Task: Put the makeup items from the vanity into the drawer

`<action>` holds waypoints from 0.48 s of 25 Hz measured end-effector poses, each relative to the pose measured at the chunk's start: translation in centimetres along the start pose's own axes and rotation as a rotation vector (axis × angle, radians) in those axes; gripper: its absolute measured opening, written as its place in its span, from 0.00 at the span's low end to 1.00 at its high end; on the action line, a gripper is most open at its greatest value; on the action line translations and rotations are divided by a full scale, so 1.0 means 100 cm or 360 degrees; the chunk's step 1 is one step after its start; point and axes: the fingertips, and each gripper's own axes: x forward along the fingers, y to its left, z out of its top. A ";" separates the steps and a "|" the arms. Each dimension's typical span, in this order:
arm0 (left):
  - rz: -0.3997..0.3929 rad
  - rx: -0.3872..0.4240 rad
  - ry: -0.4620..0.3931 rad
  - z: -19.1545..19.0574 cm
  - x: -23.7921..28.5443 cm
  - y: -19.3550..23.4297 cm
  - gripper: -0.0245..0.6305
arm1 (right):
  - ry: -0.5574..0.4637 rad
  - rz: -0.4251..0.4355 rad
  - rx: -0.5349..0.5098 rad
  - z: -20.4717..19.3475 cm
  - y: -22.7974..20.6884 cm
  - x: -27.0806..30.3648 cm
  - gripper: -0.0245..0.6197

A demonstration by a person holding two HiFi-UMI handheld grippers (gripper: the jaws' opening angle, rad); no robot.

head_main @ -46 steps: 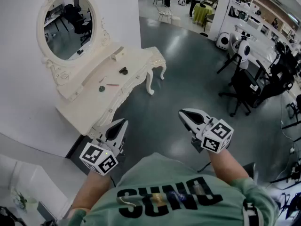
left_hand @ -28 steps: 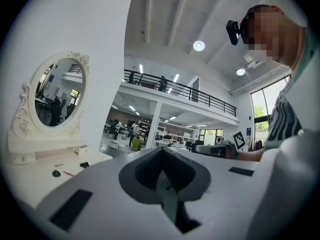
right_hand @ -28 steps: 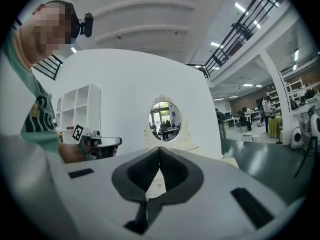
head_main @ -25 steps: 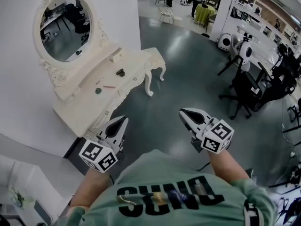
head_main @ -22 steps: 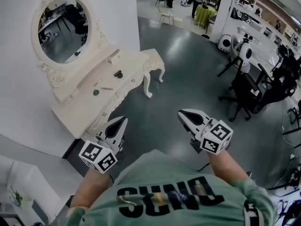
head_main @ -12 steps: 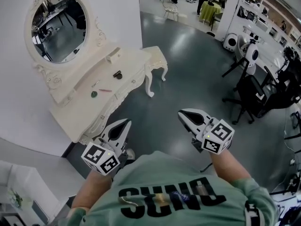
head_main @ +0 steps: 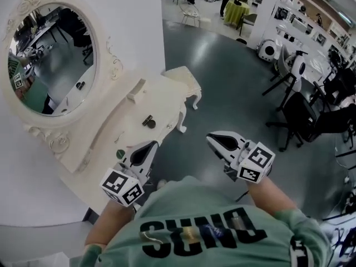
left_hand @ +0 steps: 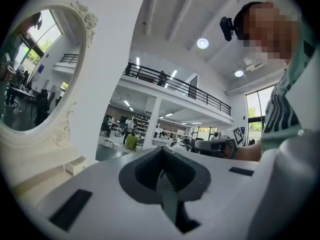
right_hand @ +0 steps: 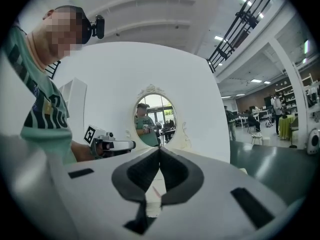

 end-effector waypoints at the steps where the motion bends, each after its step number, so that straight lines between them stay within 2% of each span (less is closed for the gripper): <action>1: -0.0024 0.0013 0.0018 0.008 0.005 0.020 0.03 | -0.0007 -0.0016 0.0008 0.007 -0.008 0.020 0.05; 6: -0.0082 0.0017 0.0048 0.035 0.027 0.096 0.03 | -0.0018 -0.0094 0.0050 0.026 -0.044 0.085 0.05; 12: -0.0053 -0.0036 0.0028 0.036 0.051 0.135 0.03 | -0.0006 -0.0145 0.0082 0.031 -0.096 0.113 0.05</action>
